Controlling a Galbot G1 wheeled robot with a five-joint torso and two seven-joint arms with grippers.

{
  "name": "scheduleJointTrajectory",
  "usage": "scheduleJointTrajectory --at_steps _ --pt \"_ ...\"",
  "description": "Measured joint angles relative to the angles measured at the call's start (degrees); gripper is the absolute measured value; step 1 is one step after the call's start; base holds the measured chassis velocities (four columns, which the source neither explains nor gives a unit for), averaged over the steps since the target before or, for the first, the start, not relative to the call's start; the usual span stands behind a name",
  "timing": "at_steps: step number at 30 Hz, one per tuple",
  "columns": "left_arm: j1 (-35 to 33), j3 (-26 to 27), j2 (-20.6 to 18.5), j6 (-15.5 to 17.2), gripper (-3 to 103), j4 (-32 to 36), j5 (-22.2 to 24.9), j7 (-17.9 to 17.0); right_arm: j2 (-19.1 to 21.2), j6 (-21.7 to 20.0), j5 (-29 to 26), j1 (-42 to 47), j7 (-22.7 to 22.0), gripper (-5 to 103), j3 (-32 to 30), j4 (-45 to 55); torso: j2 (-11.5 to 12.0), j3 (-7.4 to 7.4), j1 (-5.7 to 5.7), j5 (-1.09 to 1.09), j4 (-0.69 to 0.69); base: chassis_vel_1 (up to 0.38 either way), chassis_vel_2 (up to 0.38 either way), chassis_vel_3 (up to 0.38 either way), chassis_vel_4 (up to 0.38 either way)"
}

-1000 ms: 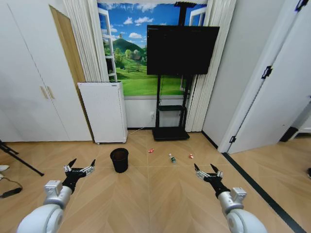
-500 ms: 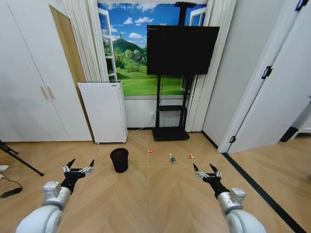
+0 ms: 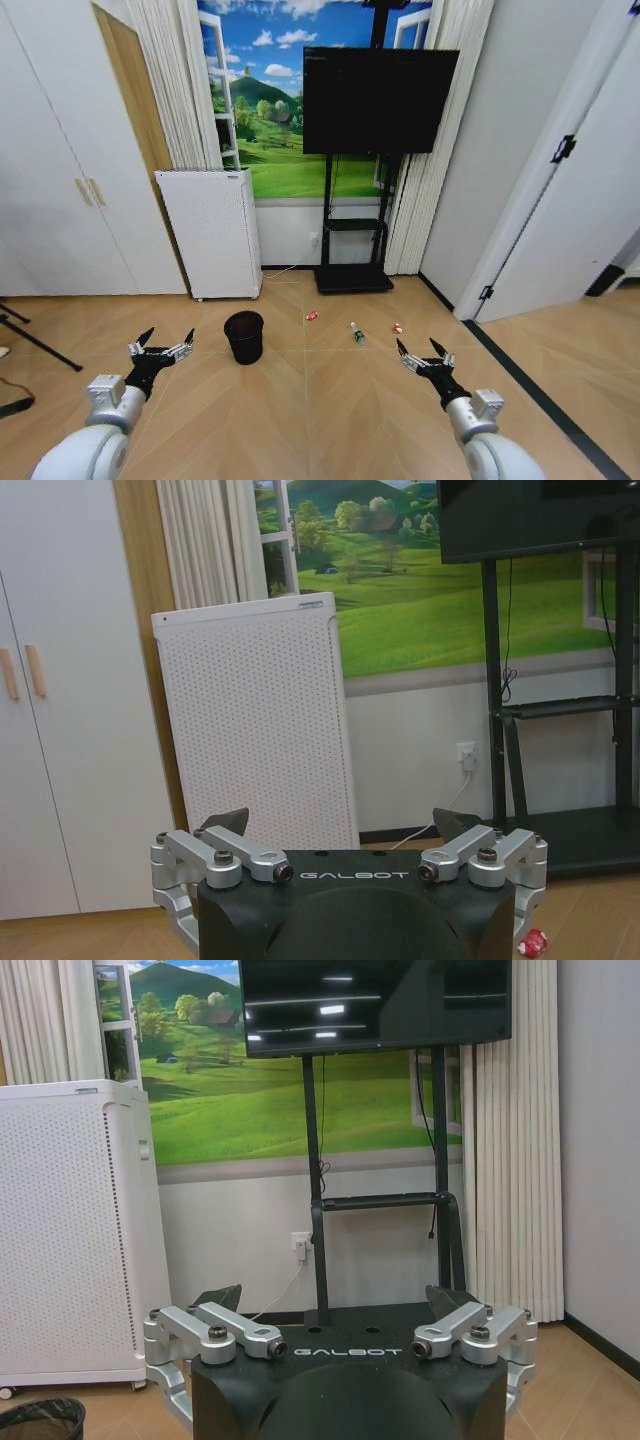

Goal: Pick up the trash bin and place the garbage on the floor into it.

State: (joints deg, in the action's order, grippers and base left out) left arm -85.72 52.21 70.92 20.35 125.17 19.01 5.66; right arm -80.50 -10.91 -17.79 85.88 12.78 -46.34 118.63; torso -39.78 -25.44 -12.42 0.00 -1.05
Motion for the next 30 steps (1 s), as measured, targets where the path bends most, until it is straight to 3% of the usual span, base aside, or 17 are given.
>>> scheduleJointTrajectory --at_steps 18,30 --pt "0.08 0.0 -0.36 0.19 100 -0.23 0.01 -0.08 -0.66 1.1 0.52 0.12 0.9 100 0.06 -1.18 0.0 0.01 0.02 0.01 0.0 -0.089 0.085 0.091 -0.09" --pt "0.04 -0.05 0.12 0.2 100 -0.37 -0.19 -0.18 -0.67 1.81 1.06 -0.09 1.39 100 0.38 -2.08 0.0 0.01 0.02 0.03 0.01 -0.217 0.206 0.213 -0.21"
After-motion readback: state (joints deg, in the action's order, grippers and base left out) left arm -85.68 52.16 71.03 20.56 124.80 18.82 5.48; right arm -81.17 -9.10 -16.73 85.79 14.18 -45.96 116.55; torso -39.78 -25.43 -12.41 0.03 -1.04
